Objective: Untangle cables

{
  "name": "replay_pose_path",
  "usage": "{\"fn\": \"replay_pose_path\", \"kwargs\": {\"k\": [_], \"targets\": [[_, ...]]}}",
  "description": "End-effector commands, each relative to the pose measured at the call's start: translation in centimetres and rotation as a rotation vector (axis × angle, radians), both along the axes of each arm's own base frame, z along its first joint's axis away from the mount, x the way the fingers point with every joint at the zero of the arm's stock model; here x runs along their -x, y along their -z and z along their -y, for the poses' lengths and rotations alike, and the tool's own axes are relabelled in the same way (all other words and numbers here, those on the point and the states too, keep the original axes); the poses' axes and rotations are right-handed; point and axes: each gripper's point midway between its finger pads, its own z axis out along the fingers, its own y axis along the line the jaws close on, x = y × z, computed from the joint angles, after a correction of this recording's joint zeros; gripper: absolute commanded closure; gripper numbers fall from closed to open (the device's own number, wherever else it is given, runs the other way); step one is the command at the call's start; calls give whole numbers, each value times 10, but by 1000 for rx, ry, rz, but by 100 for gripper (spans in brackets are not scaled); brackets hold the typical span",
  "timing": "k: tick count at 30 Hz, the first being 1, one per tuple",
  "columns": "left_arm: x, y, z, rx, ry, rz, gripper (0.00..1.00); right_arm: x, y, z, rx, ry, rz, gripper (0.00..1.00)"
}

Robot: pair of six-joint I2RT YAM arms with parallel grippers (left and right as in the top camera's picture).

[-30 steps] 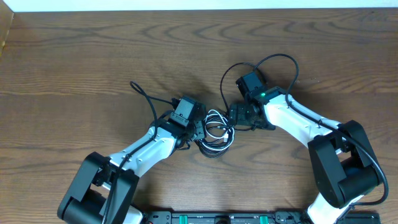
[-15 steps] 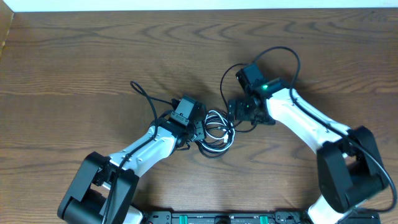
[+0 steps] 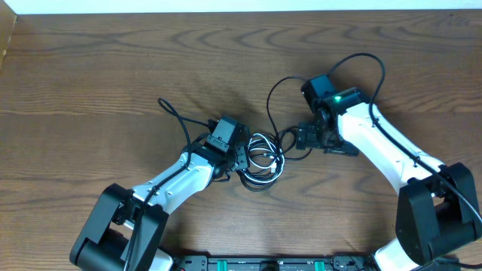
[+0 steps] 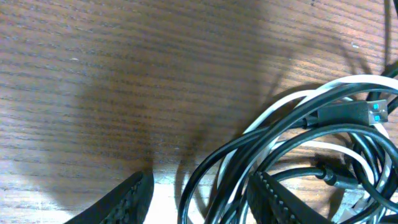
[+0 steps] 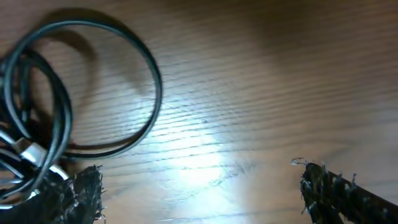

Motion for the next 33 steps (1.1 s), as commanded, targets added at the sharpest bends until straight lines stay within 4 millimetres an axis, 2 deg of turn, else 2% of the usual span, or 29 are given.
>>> {"fn": "replay_pose_path", "kwargs": {"k": [1,5,9,21,33], "targets": [[6,11,-5,-22,-9,-31,46,-1,-2,-3,-14,20,9,1],[6,11,-6,-22,-9,-31,46,-1,1,-22,-82,-5,16,1],[6,11,-6,-22,-9,-31,46,-3,3,-30,-94,-4,37,1],[6,11,-6,-22,-9,-31,46,11,18,-24,-74,-5,-4,1],[6,11,-6,-22,-9,-31,46,0,24,-33,-110,18,54,1]]}}
